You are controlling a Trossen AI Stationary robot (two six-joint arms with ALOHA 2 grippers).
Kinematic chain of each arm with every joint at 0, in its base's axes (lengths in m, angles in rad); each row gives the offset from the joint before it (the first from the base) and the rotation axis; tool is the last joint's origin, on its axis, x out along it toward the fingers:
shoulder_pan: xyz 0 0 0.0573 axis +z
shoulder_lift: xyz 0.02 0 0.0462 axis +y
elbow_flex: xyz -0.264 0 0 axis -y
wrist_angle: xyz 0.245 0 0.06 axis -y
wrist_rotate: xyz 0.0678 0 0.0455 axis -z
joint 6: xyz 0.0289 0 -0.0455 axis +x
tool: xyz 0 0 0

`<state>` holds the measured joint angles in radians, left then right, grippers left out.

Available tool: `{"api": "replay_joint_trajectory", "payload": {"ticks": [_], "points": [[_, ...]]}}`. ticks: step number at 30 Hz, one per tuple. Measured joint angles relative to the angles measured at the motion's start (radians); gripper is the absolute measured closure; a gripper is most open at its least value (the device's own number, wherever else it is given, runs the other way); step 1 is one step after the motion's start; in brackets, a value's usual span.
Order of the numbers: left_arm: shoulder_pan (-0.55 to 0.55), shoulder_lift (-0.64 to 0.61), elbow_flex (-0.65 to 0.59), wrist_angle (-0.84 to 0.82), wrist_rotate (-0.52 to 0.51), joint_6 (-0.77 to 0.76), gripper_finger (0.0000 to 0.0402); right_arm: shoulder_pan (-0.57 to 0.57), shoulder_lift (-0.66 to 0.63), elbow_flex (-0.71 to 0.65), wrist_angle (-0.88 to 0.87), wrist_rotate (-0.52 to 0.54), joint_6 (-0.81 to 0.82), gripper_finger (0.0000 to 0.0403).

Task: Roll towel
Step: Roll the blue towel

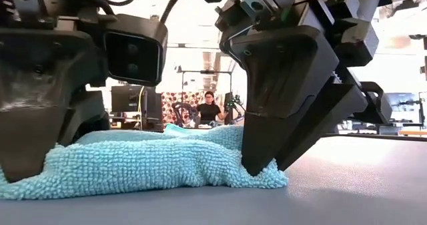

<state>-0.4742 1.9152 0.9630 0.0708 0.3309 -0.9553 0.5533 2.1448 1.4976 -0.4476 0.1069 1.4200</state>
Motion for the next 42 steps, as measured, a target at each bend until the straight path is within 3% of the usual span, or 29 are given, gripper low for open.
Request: {"api": "replay_joint_trajectory", "payload": {"ticks": [11, 23, 28, 37, 42], "points": [[-0.029, 0.0, 0.0, 0.024, -0.04, -0.037, 0.0401, 0.026, 0.007, 0.051, 0.001, -0.097, 0.007, 0.0325], [-0.03, 0.0, 0.0, 0.036, -0.028, -0.051, 0.0401, 0.03, 0.007, 0.114, -0.074, -0.115, -0.101, 0.0325], [-0.03, 0.0, 0.0, 0.036, -0.026, -0.053, 0.0401, 0.047, -0.003, 0.117, -0.093, -0.037, -0.147, 0.0325], [-0.031, 0.0, 0.0, 0.035, -0.015, -0.063, 0.0401, 0.138, -0.098, 0.119, -0.22, 0.275, -0.219, 0.0324], [-0.023, 0.0, 0.0, 0.035, -0.01, -0.071, 0.0401, 0.184, -0.1, 0.119, -0.126, 0.383, -0.471, 0.0288]]}}
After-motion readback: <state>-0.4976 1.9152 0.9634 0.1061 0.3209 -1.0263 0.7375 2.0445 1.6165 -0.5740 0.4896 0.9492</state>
